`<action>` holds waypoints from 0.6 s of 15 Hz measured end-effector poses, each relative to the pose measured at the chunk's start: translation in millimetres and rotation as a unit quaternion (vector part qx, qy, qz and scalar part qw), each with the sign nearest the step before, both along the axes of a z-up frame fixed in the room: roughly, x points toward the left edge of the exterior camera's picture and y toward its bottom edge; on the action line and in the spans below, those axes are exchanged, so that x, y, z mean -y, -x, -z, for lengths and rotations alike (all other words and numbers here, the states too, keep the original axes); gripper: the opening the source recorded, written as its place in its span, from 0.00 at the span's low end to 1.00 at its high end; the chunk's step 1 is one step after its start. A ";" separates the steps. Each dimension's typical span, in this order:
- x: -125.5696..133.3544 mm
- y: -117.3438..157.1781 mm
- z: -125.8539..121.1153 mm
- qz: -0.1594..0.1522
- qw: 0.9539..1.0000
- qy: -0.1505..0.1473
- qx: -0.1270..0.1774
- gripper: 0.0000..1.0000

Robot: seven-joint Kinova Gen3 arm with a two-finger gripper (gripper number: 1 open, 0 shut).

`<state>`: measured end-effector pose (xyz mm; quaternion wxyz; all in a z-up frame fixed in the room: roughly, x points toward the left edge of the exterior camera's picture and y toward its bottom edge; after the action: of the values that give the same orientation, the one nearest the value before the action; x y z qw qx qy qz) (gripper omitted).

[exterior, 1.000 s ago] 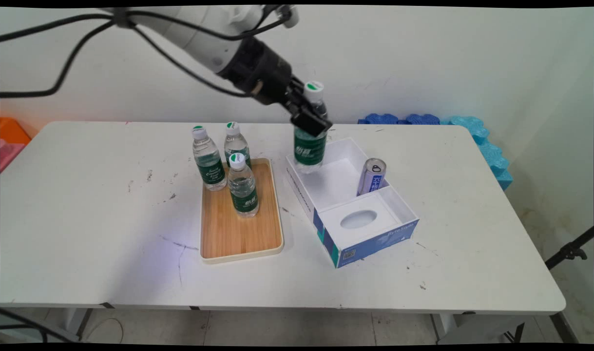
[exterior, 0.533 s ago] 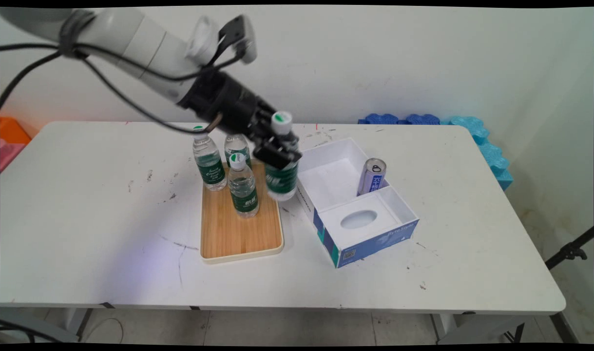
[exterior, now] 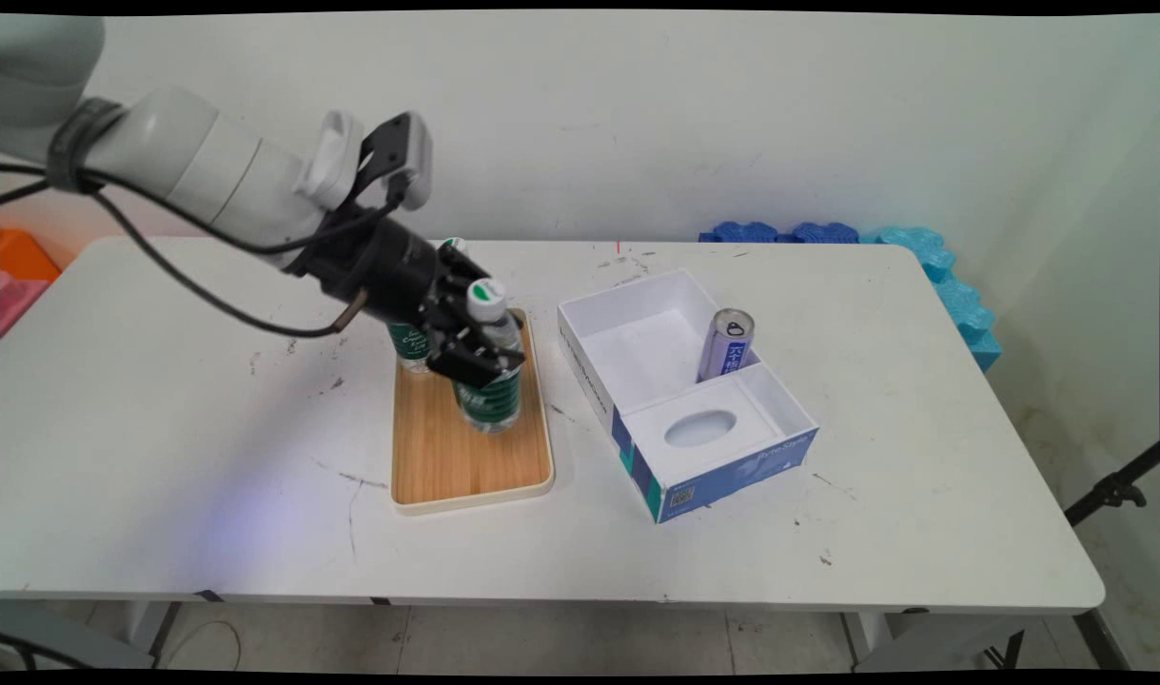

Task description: Place the picked object on the tray

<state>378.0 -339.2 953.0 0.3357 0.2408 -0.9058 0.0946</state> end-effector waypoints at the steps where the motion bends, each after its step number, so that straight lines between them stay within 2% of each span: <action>1: -2.9 -3.9 4.0 -0.002 1.000 -0.001 0.002 0.00; 9: -21.2 -37.3 30.2 -0.022 1.000 -0.001 0.002 0.00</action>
<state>415.3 -318.0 922.8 0.3315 0.2610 -0.9009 0.1014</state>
